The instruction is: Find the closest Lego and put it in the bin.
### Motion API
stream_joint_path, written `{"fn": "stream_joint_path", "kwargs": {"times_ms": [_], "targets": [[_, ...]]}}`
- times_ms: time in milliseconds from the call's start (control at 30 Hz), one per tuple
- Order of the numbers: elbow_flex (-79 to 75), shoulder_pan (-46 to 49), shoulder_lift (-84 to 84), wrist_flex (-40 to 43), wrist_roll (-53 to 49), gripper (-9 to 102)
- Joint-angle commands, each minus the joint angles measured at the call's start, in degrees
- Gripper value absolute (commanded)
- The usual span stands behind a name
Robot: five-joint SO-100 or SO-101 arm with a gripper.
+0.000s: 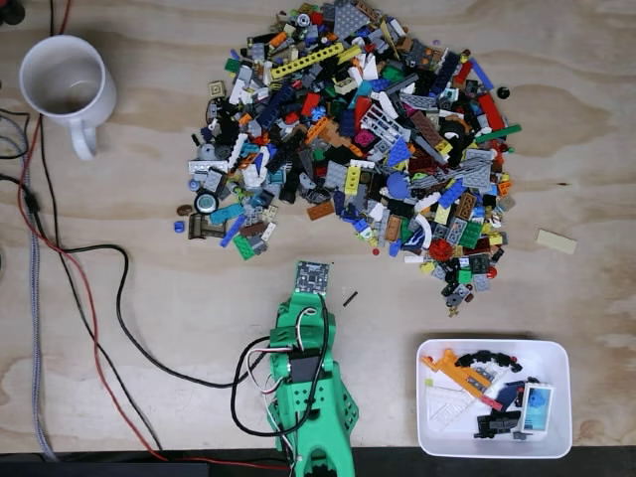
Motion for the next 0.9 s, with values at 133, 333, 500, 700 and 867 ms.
{"fn": "stream_joint_path", "kwargs": {"times_ms": [133,333,500,700,867], "targets": [[-0.62,1.58,0.26,1.58,0.0,0],[-0.62,4.39,0.26,1.93,-2.29,0],[-0.62,4.92,0.26,1.93,-2.29,0],[-0.62,5.01,0.26,1.93,-2.9,0],[-0.62,5.01,0.26,2.02,-3.16,0]]}}
